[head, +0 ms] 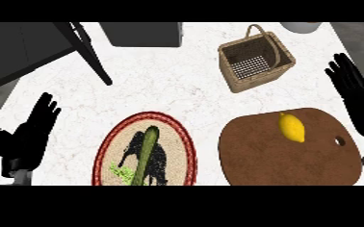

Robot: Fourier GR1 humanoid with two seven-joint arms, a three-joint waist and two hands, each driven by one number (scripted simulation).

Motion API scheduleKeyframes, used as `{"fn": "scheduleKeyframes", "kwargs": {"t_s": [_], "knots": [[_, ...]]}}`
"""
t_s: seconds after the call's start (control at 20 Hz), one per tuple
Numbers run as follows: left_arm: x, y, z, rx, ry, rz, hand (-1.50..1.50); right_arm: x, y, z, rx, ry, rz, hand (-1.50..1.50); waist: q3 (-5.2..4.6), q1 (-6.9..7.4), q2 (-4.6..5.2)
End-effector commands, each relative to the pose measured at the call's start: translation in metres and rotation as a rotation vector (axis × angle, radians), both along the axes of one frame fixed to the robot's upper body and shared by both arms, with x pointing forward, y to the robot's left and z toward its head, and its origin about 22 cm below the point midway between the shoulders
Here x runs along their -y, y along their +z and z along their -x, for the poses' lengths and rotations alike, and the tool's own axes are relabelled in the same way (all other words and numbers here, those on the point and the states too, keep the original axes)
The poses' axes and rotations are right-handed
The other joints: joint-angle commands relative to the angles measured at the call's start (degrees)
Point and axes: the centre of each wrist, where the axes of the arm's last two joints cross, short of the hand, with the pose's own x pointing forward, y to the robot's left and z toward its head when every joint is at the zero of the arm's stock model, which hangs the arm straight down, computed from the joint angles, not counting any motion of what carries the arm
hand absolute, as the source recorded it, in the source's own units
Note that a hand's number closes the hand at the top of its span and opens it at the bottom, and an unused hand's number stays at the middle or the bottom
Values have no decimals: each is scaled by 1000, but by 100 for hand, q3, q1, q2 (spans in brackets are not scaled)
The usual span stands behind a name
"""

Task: Pick the lemon from the cutting board and place it in the basket

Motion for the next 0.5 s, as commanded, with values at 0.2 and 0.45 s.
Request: {"fn": "scheduleKeyframes", "kwargs": {"t_s": [0.2,0.45], "knots": [[64,30,-19,312,-85,-45,0,11,17,24,165,137,13,150,-24,-251,125],[82,31,-12,321,-150,4,0,-81,4,52,276,447,247,-150,-35,-226,93]]}}
